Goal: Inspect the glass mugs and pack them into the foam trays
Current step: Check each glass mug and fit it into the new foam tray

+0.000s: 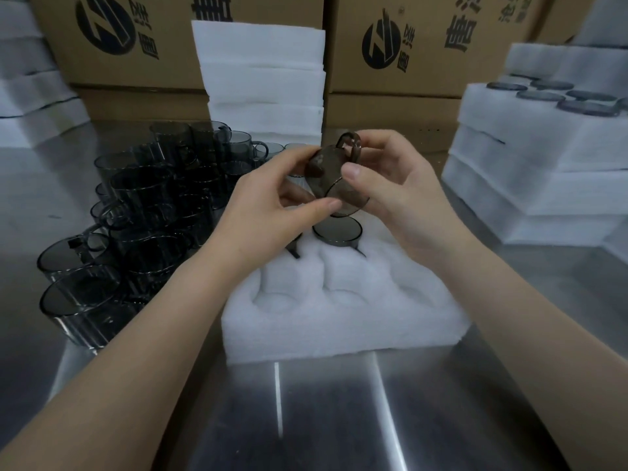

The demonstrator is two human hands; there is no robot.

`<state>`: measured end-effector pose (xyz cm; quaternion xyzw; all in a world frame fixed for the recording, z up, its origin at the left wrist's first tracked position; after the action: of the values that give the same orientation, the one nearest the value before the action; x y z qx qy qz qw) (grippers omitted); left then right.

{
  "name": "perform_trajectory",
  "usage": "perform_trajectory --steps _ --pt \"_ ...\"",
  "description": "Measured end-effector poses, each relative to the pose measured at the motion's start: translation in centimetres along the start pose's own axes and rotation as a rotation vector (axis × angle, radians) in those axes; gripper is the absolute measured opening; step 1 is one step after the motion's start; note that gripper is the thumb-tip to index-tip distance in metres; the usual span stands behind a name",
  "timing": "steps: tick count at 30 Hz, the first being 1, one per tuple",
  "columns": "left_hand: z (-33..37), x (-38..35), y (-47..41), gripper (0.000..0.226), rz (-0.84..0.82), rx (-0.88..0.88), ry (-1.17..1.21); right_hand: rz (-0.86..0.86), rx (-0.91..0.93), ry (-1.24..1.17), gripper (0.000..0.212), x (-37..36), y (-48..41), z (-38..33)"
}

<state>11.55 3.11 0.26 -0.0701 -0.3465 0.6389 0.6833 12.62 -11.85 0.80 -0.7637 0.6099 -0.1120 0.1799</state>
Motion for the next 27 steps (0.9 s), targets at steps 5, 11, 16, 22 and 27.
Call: perform_trajectory --steps 5,11,16,22,27 --pt "0.1 0.5 0.1 0.048 0.065 0.005 -0.014 0.134 0.098 0.056 0.013 1.1 -0.1 -0.7" --pt "0.5 0.5 0.2 0.056 0.055 -0.054 -0.051 -0.046 -0.01 -0.009 0.017 0.3 -0.5 0.5" --pt "1.6 0.3 0.4 0.064 0.094 -0.217 -0.267 -0.143 -0.059 -0.049 0.029 -0.2 -0.7 0.8" --pt "2.2 0.5 0.7 0.065 0.141 -0.342 -0.497 -0.085 -0.132 0.094 0.041 0.6 -1.0 1.5" --pt "2.8 0.1 0.9 0.06 0.163 -0.466 -0.569 -0.062 -0.195 0.197 0.05 0.7 -1.1 2.1"
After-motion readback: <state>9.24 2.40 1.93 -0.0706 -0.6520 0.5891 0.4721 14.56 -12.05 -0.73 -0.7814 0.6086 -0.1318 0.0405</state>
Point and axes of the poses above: each hand's wrist, its own y-axis away from the middle knuckle, its own x-axis out of the back of the hand, z = x × y, the point moved 7 cm from there along -y, towards the middle knuckle, and after that the axes turned 4 degrees about -y, right-handed, at the moved point
